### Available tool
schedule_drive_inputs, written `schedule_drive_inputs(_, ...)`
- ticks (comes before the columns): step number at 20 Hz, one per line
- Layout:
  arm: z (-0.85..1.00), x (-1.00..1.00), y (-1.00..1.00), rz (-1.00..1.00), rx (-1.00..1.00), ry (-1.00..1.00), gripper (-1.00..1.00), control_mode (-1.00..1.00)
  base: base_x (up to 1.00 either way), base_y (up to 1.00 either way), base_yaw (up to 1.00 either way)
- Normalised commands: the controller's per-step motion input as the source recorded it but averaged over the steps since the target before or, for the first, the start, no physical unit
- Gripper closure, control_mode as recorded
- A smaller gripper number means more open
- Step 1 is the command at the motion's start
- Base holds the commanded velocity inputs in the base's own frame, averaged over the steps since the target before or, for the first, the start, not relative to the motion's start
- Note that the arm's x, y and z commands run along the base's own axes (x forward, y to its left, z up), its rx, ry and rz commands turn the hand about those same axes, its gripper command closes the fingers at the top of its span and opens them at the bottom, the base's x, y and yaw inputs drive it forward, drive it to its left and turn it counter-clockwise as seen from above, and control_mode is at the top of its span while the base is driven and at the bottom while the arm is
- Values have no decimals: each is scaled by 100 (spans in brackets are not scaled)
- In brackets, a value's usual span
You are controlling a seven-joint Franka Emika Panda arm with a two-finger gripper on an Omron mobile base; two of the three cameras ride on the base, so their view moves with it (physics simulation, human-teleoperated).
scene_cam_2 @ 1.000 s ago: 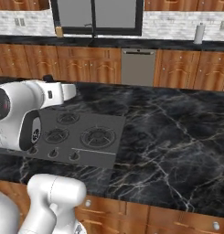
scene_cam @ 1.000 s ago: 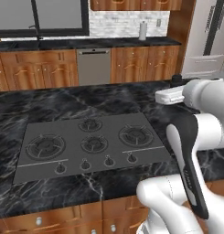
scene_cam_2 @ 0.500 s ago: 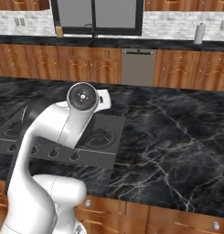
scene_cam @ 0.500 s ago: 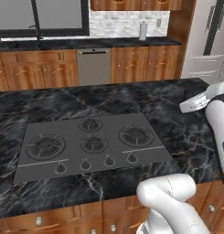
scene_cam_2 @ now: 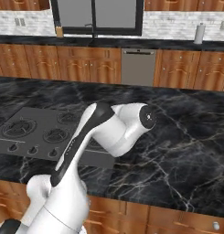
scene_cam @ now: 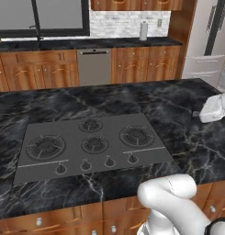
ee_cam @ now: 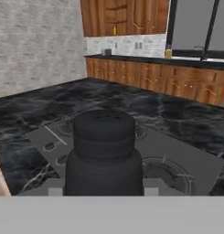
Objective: Take 2 condiments from the cabinet and move them on the counter near the stove.Make sure the condiments are lined up with each other, next to each other.
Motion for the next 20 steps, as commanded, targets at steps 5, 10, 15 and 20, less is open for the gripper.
schedule_drive_inputs(5, -80, 10, -15, 22, 5, -3, 100, -100, 0, 0, 0)
schedule_drive_inputs(10, -76, 6, -10, 20, 1, 0, 100, -100, 0, 0, 0)
schedule_drive_inputs(15, -58, 7, -5, 12, 0, 0, 100, -100, 0, 0, 0)
schedule_drive_inputs(20, -44, 11, -5, 9, 3, 0, 100, -100, 0, 0, 0)
